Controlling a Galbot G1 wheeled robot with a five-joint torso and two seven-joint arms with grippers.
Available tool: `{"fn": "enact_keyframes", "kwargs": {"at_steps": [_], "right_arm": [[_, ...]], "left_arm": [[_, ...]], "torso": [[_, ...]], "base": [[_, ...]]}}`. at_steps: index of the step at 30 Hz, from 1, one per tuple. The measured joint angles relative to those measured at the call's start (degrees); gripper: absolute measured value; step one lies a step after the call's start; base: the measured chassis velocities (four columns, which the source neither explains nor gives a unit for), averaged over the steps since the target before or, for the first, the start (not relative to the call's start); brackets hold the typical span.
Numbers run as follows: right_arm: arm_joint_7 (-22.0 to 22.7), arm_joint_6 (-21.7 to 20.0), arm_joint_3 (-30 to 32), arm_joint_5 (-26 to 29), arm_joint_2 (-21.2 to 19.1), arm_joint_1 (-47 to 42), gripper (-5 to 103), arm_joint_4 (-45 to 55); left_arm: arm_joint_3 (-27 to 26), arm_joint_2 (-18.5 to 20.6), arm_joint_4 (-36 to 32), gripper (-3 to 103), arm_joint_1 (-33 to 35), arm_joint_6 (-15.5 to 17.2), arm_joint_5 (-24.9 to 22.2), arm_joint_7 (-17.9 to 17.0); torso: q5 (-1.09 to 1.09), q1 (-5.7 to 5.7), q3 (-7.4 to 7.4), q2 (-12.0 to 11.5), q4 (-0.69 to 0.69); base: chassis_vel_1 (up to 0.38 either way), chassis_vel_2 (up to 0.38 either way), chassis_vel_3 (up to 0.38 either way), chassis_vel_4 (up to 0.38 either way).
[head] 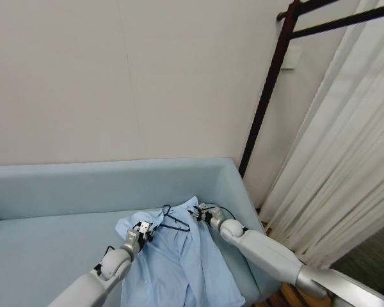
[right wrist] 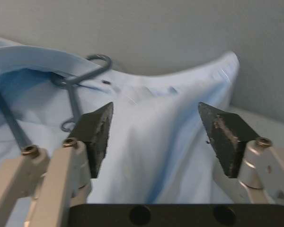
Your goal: Pick up the clothes from the sofa and hang them on the clothes hanger.
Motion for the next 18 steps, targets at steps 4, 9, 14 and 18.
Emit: {"fn": "enact_keyframes", "kwargs": {"at_steps": [4,9,14,18], "right_arm": [[2.7,-1.6,1.5,5.5,0.9,-0.1,78,-2.6],[3.8,-2.6,2.1,12.0,3.8,1.8,93,-6.4],[4.4,-2.8,2.2,14.3,6.6,3.3,99,-9.2],[3.7,-2.2,2.2,14.0,9.9,5.1,99,-16.1]], "left_arm": [[-2.9,0.0,-3.5,64,3.2,0.0,-0.1,-1.0],[-5.4,0.6,-5.7,81,6.2,-0.8,-0.1,-2.2],[-6.3,0.5,-6.0,96,7.1,-1.1,-0.1,-3.1],[-6.8,0.0,-6.1,100,6.8,-1.2,-0.6,-5.0]], "torso": [[0.01,0.00,0.00,0.0,0.01],[0.01,0.00,0.00,0.0,0.03],[0.00,0.00,0.00,0.0,0.04],[0.00,0.00,0.00,0.0,0.02]], "base": [[0.000,0.000,0.000,0.000],[0.000,0.000,0.000,0.000],[0.000,0.000,0.000,0.000],[0.000,0.000,0.000,0.000]]}}
